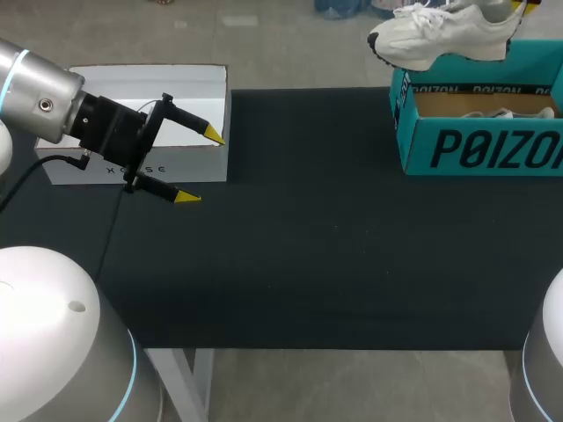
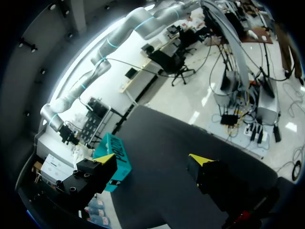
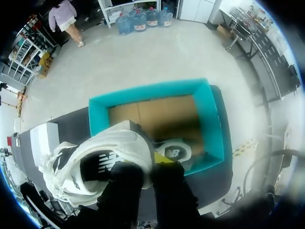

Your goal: Take the shoe out of the shoebox, open the shoe tongue, remove and reinsert the insole, then place the shoe into the shoebox

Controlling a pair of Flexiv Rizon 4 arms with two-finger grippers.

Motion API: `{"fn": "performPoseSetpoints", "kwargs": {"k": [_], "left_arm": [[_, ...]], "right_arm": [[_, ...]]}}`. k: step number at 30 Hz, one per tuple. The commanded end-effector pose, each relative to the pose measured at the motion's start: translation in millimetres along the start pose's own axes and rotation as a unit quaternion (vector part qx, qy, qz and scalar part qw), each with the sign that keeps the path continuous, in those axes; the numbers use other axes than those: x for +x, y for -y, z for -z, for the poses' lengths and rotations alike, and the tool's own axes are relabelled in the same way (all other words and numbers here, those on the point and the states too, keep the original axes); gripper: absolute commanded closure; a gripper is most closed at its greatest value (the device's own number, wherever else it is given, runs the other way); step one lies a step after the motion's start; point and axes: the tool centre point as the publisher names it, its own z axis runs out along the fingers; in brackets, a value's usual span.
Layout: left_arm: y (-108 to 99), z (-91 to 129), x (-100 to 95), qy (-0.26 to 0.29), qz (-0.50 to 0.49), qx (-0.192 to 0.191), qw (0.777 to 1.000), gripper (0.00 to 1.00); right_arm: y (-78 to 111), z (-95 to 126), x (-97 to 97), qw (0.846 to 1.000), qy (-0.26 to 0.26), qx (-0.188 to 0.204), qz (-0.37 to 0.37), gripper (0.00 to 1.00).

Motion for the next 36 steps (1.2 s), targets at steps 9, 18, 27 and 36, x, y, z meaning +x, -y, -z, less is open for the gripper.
{"fn": "performPoseSetpoints", "kwargs": {"k": [9,18,27,36], "left_arm": [[0.1,0.5,-0.2,-0.001,0.000,0.000,1.000,0.00],[0.1,0.5,-0.2,-0.001,0.000,0.000,1.000,0.00],[0.1,0.5,-0.2,-0.001,0.000,0.000,1.000,0.00],[0.1,0.5,-0.2,-0.001,0.000,0.000,1.000,0.00]], "right_arm": [[7.8,-11.2,-65.3,0.996,-0.010,-0.036,-0.080,1.00],[27.3,-32.0,-91.3,0.994,0.040,-0.053,-0.092,1.00],[7.3,-59.3,-134.9,0.991,0.053,-0.053,-0.115,1.00],[-38.0,-72.2,-157.5,0.991,0.050,-0.050,-0.116,1.00]]}}
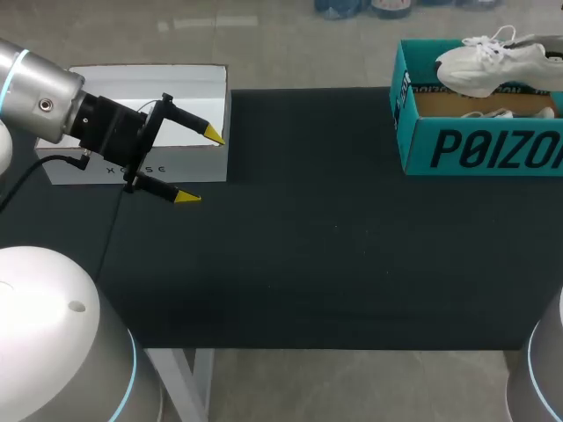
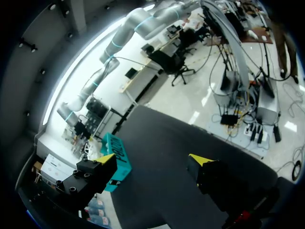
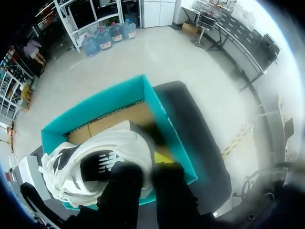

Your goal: Take the shoe out of the shoebox, open the shoe tongue, remove and reinsert the insole, then place the shoe into the shoebox

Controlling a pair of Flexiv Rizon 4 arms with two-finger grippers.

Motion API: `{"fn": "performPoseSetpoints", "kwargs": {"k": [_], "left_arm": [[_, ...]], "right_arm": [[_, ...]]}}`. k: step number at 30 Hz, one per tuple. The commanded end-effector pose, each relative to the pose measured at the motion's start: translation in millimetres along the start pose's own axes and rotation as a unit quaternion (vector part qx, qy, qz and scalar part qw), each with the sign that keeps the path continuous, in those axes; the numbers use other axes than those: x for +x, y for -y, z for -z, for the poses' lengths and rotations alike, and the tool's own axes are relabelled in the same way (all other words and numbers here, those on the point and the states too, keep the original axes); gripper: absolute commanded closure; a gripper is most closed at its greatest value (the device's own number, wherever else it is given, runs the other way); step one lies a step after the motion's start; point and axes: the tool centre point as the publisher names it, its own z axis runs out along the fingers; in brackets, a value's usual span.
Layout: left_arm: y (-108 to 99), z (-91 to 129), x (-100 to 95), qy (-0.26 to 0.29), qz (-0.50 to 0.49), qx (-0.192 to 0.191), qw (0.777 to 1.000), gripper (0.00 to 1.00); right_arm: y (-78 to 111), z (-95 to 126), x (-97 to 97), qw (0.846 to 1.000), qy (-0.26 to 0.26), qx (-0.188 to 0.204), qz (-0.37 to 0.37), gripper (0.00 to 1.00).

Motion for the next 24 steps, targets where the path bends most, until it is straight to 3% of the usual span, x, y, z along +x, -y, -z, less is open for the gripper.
{"fn": "performPoseSetpoints", "kwargs": {"k": [1,24], "left_arm": [[0.1,0.5,-0.2,-0.001,0.000,0.000,1.000,0.00],[0.1,0.5,-0.2,-0.001,0.000,0.000,1.000,0.00]], "right_arm": [[-32.3,-14.1,3.8,1.000,0.000,0.024,0.001,1.00],[-57.4,-67.1,28.6,0.998,0.012,0.053,0.014,1.00]]}}
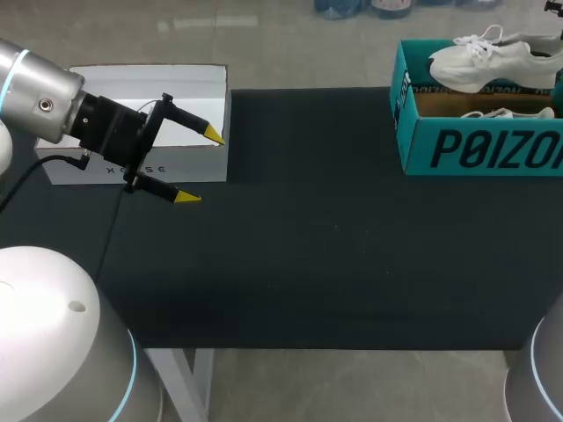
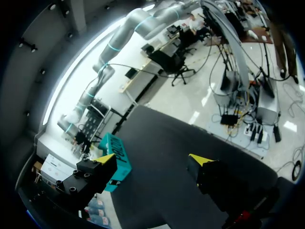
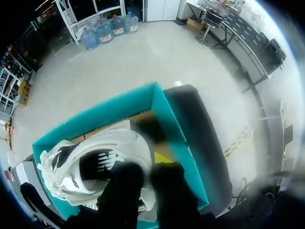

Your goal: Take the shoe out of the shoebox, open the shoe tongue, remove and reinsert the insole, then place the shoe into the shoebox

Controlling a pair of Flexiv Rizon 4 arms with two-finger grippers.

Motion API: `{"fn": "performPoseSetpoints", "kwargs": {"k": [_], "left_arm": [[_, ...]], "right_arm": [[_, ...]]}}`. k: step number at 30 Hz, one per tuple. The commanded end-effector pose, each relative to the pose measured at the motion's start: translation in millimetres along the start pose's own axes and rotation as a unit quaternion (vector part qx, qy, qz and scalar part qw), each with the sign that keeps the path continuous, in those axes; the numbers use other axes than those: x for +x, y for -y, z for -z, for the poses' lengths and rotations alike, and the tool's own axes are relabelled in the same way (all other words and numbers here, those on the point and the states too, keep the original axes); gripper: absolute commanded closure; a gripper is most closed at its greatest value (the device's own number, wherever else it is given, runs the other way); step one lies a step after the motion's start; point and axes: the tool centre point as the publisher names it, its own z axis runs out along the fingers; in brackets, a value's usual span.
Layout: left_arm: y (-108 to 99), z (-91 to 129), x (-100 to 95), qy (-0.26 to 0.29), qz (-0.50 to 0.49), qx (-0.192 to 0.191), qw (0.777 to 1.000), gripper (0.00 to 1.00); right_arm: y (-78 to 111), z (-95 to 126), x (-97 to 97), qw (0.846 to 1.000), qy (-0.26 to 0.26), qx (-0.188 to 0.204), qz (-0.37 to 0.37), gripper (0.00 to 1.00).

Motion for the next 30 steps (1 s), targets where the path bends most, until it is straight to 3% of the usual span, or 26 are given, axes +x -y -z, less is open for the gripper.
{"fn": "performPoseSetpoints", "kwargs": {"k": [1,30], "left_arm": [[0.1,0.5,-0.2,-0.001,0.000,0.000,1.000,0.00],[0.1,0.5,-0.2,-0.001,0.000,0.000,1.000,0.00]], "right_arm": [[-13.6,-9.7,3.6,1.000,0.002,0.023,-0.001,1.00],[-25.0,-52.0,16.4,1.000,0.004,0.028,-0.012,1.00]]}}
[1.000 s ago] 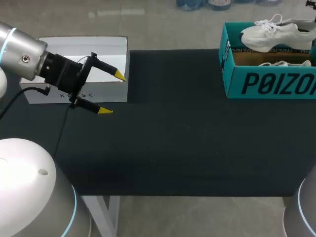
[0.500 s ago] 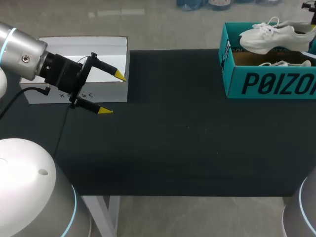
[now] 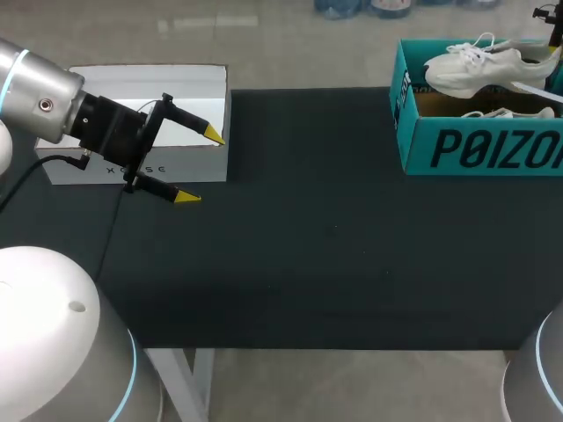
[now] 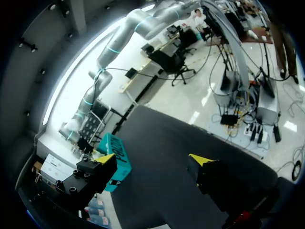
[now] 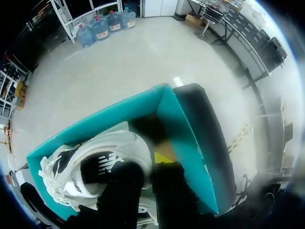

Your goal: Take the shoe out of the shoebox, open the shoe tongue, remove and reinsert the insole, then place the shoe into the shoebox

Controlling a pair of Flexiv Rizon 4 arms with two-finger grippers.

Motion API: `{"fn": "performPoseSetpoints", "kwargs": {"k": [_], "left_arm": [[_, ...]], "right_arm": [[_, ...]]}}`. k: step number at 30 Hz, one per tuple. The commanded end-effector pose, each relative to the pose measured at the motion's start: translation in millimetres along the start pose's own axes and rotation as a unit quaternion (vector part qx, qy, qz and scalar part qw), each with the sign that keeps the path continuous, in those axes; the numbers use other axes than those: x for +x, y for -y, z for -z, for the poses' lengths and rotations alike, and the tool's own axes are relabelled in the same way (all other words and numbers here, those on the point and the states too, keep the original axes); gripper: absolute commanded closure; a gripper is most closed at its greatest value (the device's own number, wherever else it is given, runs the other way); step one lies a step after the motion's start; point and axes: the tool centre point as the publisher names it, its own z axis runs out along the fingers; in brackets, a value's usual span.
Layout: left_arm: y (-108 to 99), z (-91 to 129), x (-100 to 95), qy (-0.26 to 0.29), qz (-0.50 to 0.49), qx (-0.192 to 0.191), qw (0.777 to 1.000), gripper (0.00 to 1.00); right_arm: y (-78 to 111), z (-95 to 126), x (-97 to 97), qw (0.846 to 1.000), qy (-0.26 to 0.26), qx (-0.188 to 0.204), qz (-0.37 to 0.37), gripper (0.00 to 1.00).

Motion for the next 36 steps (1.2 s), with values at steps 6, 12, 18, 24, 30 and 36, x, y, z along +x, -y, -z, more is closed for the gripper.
{"fn": "performPoseSetpoints", "kwargs": {"k": [6,12,18,24,30,36], "left_arm": [[0.1,0.5,-0.2,-0.001,0.000,0.000,1.000,0.00],[0.1,0.5,-0.2,-0.001,0.000,0.000,1.000,0.00],[0.1,0.5,-0.2,-0.001,0.000,0.000,1.000,0.00],[0.1,0.5,-0.2,-0.001,0.000,0.000,1.000,0.00],[0.1,0.5,-0.2,-0.001,0.000,0.000,1.000,0.00],[0.1,0.5,-0.2,-0.001,0.000,0.000,1.000,0.00]], "right_arm": [[-1.2,-21.7,5.5,1.000,-0.005,0.009,-0.002,1.00],[-0.2,-31.3,6.7,1.000,-0.004,0.009,-0.006,1.00],[-3.0,-42.1,4.3,1.000,-0.004,0.006,-0.025,1.00],[4.1,-53.1,10.6,1.000,0.010,0.001,-0.024,1.00],[8.9,-62.6,15.1,0.999,0.025,0.001,-0.025,1.00],[14.2,-66.3,11.5,0.999,0.025,0.006,-0.037,1.00]]}}
